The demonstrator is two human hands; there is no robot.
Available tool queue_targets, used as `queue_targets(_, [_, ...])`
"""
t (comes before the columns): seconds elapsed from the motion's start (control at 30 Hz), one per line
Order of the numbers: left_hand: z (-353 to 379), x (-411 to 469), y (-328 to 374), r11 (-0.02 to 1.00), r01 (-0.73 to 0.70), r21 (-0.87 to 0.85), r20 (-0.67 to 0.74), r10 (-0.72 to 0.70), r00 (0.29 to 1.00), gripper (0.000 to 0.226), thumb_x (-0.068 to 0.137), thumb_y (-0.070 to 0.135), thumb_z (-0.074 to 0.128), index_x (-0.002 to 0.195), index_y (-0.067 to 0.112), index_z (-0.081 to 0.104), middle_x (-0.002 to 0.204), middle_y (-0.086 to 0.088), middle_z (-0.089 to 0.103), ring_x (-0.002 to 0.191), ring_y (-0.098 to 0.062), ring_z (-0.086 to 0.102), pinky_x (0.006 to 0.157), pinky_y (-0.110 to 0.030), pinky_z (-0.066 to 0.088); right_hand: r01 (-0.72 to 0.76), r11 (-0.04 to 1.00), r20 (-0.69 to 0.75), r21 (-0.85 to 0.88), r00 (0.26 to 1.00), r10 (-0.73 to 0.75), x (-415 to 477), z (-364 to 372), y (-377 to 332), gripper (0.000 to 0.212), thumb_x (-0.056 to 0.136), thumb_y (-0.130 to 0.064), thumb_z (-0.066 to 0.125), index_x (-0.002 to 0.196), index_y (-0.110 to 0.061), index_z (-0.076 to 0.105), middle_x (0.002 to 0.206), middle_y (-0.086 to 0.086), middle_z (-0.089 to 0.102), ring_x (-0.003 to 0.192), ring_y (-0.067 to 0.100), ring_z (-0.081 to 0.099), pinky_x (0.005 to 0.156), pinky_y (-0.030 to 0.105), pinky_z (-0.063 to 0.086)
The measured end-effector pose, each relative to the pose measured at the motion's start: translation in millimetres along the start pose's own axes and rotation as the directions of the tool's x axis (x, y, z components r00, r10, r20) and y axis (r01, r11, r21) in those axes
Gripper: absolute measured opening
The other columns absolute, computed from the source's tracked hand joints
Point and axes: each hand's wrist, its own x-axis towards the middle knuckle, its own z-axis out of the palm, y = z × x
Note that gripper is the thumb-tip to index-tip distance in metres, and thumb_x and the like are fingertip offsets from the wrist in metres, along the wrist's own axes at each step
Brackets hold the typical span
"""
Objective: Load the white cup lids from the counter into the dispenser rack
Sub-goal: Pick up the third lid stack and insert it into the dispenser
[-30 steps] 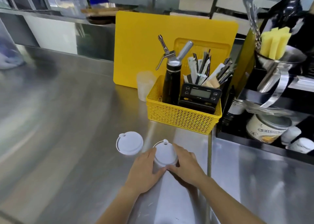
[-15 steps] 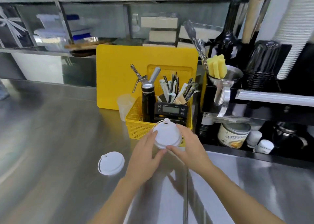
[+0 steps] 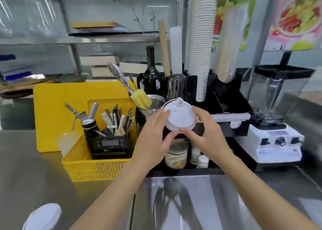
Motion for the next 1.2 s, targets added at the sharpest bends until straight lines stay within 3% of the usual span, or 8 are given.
queue_targets(0.07, [19.9,19.6,18.8,0.999,-0.046,-0.001,0.006,0.046,0.999,0.062,0.084,0.043,0.053,0.135,0.010,0.040,0.145,-0.011,0.040,0.136,-0.023,0.033,0.109,-0.025,0.020,0.001,0.999,-0.022,-0.038,1.000,-0.002,5.6,-27.6,18.7,0.061,0.079,-0.031,0.069,0.131,-0.013,0.043,0.128,-0.004,0.047,0.116,0.010,0.044,0.094,0.007,0.031])
queue_targets(0.23, [72.8,65.8,57.5,0.993,-0.101,-0.062,0.076,0.105,0.992,0.052,0.088,0.027,0.058,0.134,0.011,0.041,0.148,-0.008,0.035,0.137,-0.018,0.028,0.107,-0.013,0.012,-0.028,0.984,-0.024,-0.178,0.999,0.024,24.9,-90.2,69.6,0.055,0.078,-0.038,0.068,0.124,-0.015,0.049,0.123,-0.001,0.053,0.111,0.020,0.051,0.096,0.035,0.042])
queue_targets(0.4, [115.8,110.4,73.9,0.994,-0.078,-0.071,0.131,0.086,0.988,0.051,0.088,0.027,0.057,0.133,0.010,0.041,0.143,-0.008,0.041,0.134,-0.019,0.034,0.107,-0.017,0.018,-0.007,0.946,0.053,-0.323,0.998,0.025,61.0,-132.6,108.1,0.055,0.078,-0.044,0.067,0.122,-0.014,0.052,0.125,0.004,0.057,0.115,0.024,0.051,0.104,0.042,0.033])
queue_targets(0.5, [133.6,132.7,80.1,0.997,-0.058,-0.059,0.182,0.068,0.981,0.050,0.090,0.027,0.054,0.135,0.011,0.039,0.144,-0.006,0.039,0.134,-0.018,0.033,0.102,-0.014,0.018,-0.029,0.912,0.099,-0.409,0.992,0.076,82.1,-148.0,126.1,0.053,0.081,-0.046,0.063,0.122,-0.015,0.052,0.126,0.002,0.057,0.119,0.023,0.045,0.102,0.036,0.021])
queue_targets(0.83, [174.9,174.2,68.6,0.997,-0.004,0.072,0.331,-0.021,0.943,0.048,0.090,0.031,0.051,0.135,0.019,0.036,0.150,-0.001,0.025,0.127,-0.025,0.042,0.098,-0.034,0.038,0.090,0.817,0.257,-0.569,0.964,0.073,123.6,-147.1,185.9,0.048,0.077,-0.061,0.054,0.105,-0.021,0.060,0.104,-0.001,0.063,0.107,0.015,0.047,0.090,0.033,0.018])
queue_targets(0.97, [185.9,176.1,62.0,0.983,-0.069,0.169,0.365,0.002,0.931,0.040,0.090,0.027,0.051,0.127,0.014,0.044,0.145,-0.005,0.031,0.116,-0.030,0.048,0.092,-0.035,0.040,0.121,0.786,0.358,-0.606,0.924,0.134,128.8,-143.5,199.4,0.044,0.079,-0.059,0.055,0.099,-0.020,0.060,0.098,-0.002,0.062,0.099,0.012,0.044,0.098,0.037,0.016])
queue_targets(1.03, [191.2,176.5,61.8,0.962,-0.131,0.239,0.353,0.040,0.935,0.038,0.090,0.025,0.050,0.125,0.010,0.047,0.139,-0.010,0.039,0.116,-0.033,0.048,0.102,-0.040,0.035,0.160,0.755,0.398,-0.635,0.906,0.142,129.7,-143.1,201.7,0.036,0.081,-0.054,0.056,0.094,-0.020,0.060,0.096,-0.004,0.061,0.100,0.012,0.045,0.104,0.041,0.014])
queue_targets(1.2, [201.0,174.0,54.6,0.850,-0.240,0.470,0.317,0.091,0.944,0.045,0.094,0.037,0.028,0.121,0.009,0.052,0.117,-0.011,0.064,0.137,-0.030,0.030,0.112,-0.043,-0.018,0.176,0.745,0.418,-0.643,0.896,0.150,132.6,-141.6,201.4,0.037,0.084,-0.047,0.057,0.111,-0.022,0.054,0.107,-0.003,0.061,0.111,0.015,0.045,0.107,0.043,0.009])
